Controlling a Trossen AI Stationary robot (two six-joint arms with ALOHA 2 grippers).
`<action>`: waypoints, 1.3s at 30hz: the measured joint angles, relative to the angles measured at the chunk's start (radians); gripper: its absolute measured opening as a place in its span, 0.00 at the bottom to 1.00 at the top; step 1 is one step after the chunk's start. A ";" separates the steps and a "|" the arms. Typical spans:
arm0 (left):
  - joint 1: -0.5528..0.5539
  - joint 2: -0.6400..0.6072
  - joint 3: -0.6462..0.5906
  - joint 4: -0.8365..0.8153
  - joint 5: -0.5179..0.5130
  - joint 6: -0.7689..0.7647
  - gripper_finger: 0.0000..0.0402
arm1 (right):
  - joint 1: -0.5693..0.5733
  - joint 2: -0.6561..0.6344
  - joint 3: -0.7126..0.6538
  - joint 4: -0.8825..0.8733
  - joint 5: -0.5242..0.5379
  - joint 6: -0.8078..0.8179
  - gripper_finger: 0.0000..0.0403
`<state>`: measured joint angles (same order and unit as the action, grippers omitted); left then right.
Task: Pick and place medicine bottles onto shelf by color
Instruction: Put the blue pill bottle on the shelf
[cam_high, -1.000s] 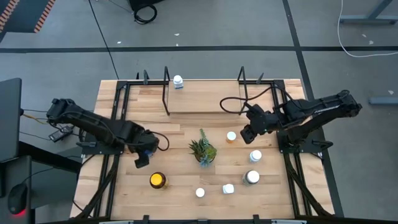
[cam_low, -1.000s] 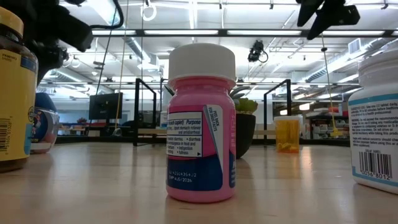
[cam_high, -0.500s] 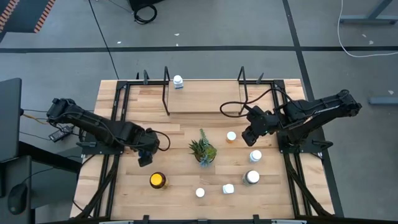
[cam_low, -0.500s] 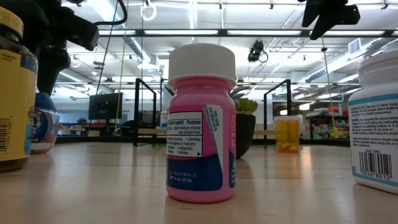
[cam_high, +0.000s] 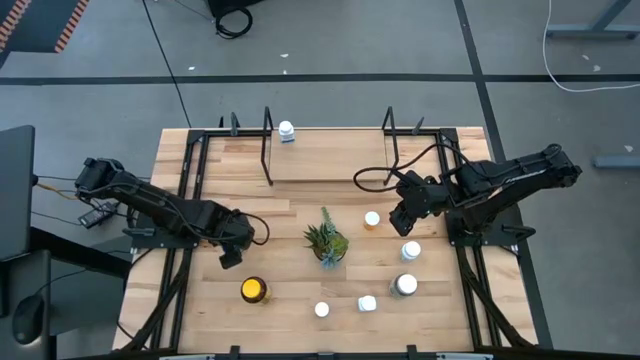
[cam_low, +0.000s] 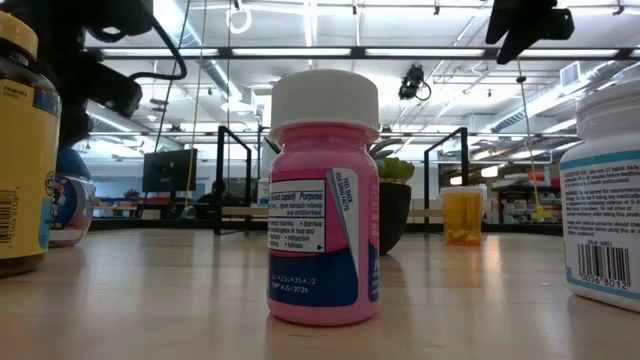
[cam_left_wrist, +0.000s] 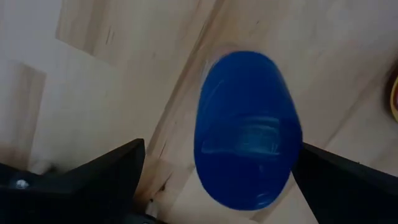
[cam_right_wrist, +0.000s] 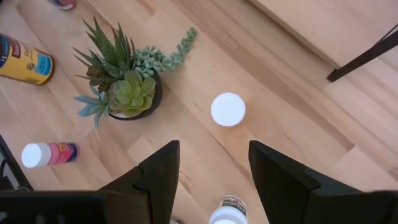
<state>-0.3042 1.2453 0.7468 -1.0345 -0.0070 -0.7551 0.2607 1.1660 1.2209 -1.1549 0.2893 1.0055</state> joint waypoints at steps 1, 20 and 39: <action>0.000 0.000 0.000 0.004 0.000 0.001 0.99 | 0.000 0.000 0.000 0.000 0.000 -0.004 0.50; 0.000 0.000 0.000 0.059 -0.007 0.002 0.77 | 0.000 0.000 0.000 -0.002 -0.002 -0.005 0.50; 0.208 0.004 0.477 -0.105 -0.081 0.329 0.45 | 0.000 -0.036 0.000 -0.029 -0.116 -0.079 0.50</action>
<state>-0.0960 1.2496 1.2238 -1.1395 -0.0881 -0.4259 0.2604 1.1302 1.2209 -1.1839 0.1738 0.9261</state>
